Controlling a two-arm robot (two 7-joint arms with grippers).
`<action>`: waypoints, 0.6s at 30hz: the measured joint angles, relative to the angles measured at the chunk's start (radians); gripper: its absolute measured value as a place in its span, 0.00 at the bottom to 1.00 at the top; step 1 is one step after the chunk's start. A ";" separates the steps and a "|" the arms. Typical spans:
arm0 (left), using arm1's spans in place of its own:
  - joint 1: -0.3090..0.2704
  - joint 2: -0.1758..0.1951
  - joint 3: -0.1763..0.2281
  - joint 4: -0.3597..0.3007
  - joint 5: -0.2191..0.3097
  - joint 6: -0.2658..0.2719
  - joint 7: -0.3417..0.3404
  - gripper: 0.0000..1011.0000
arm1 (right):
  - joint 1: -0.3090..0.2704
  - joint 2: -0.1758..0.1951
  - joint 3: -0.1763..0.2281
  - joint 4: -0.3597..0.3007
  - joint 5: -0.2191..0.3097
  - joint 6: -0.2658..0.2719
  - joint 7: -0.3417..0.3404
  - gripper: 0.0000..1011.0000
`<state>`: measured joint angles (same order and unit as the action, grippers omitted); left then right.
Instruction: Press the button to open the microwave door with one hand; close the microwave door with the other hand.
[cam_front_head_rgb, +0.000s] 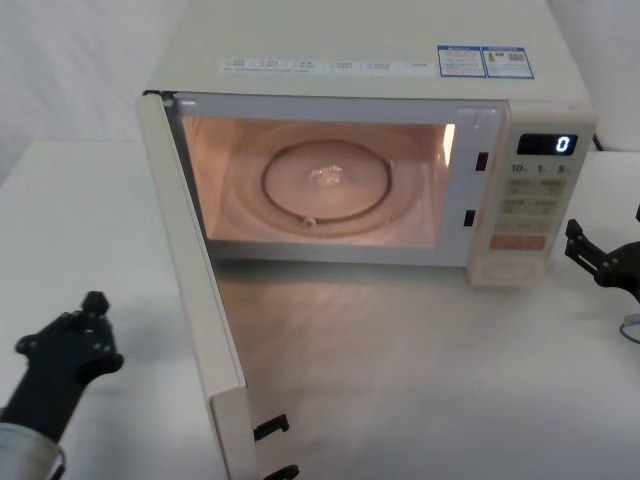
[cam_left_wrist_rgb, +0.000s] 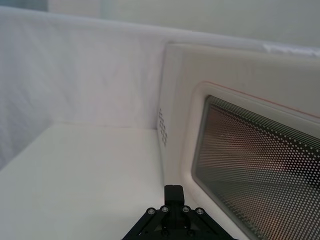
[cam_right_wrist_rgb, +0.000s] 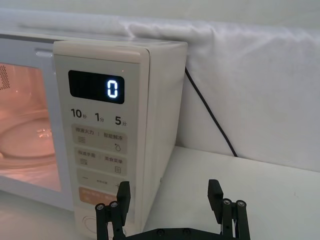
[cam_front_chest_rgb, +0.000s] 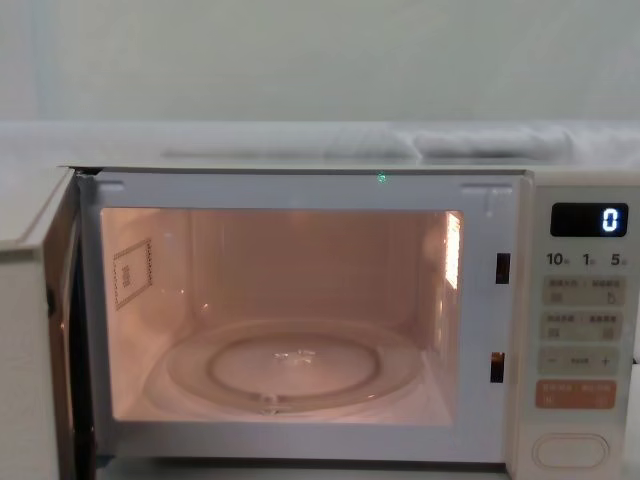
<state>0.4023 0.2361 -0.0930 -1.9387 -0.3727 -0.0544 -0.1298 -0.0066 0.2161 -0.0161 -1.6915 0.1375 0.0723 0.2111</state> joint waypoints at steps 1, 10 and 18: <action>0.009 0.002 -0.010 -0.007 -0.005 -0.002 -0.005 0.00 | 0.000 0.000 0.000 0.000 0.000 0.000 0.000 0.99; 0.074 0.034 -0.117 -0.054 -0.057 -0.025 -0.072 0.00 | 0.000 0.000 0.000 0.000 0.000 0.000 0.000 0.99; 0.117 0.124 -0.192 -0.102 -0.149 -0.043 -0.212 0.00 | 0.000 0.000 0.000 0.000 0.000 0.000 0.000 0.99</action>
<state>0.5190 0.3601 -0.2852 -2.0412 -0.5219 -0.0975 -0.3415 -0.0066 0.2161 -0.0161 -1.6915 0.1376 0.0724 0.2110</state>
